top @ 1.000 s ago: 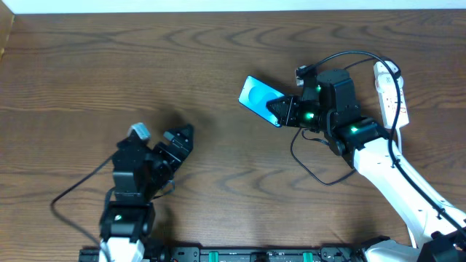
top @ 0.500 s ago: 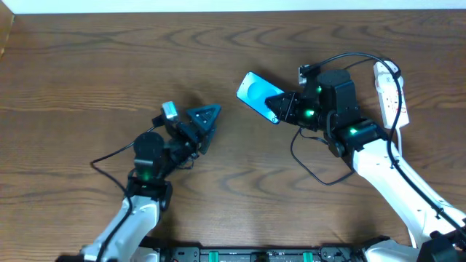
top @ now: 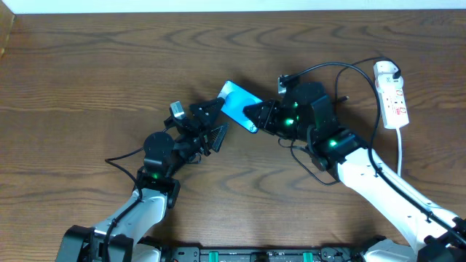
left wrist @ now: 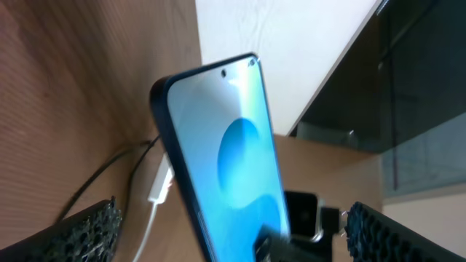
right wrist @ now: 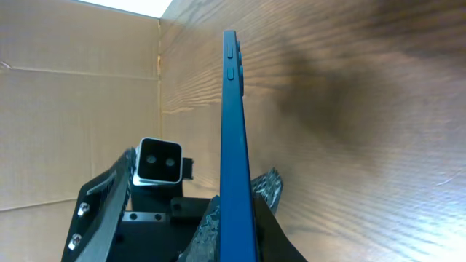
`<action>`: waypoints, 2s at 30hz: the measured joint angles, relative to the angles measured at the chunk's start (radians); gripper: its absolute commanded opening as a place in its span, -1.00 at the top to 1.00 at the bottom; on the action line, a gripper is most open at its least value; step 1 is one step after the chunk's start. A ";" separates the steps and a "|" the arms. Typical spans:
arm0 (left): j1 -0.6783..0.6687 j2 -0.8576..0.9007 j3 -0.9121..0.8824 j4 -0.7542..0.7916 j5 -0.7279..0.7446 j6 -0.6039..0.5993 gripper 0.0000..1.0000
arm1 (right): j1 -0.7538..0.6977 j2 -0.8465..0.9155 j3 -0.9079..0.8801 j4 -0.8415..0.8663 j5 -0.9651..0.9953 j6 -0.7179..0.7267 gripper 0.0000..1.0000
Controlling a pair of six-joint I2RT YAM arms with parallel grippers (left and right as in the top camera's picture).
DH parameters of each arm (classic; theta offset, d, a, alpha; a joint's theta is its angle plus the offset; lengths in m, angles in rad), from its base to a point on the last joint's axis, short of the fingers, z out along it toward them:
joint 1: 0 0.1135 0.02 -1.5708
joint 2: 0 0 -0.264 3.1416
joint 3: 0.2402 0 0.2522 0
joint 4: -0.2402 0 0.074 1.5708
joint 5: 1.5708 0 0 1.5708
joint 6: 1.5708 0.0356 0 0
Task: Plug charger to phone and switch on socket
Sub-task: 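Grasp the phone's other end with the left gripper, both holding it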
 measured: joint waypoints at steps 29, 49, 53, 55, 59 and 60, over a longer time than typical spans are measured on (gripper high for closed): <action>-0.021 0.005 0.000 -0.003 -0.123 -0.262 -0.07 | 0.104 0.062 -0.002 0.055 0.003 0.270 0.98; -0.040 0.011 -0.001 -0.080 -0.118 -0.273 0.60 | 0.088 0.094 -0.002 0.068 -0.060 0.308 0.98; -0.040 0.011 -0.004 -0.066 -0.122 -0.269 0.63 | 0.085 0.094 0.000 0.072 -0.064 0.324 0.98; -0.040 0.013 -0.007 -0.042 -0.123 -0.269 0.63 | 0.082 0.094 0.004 0.074 -0.072 0.327 0.98; -0.039 0.016 -0.008 0.007 -0.130 -0.269 0.63 | 0.079 0.093 0.013 0.082 -0.079 0.330 0.98; -0.039 0.016 -0.008 0.016 -0.132 -0.269 0.70 | 0.079 0.092 0.014 0.084 -0.078 0.331 0.98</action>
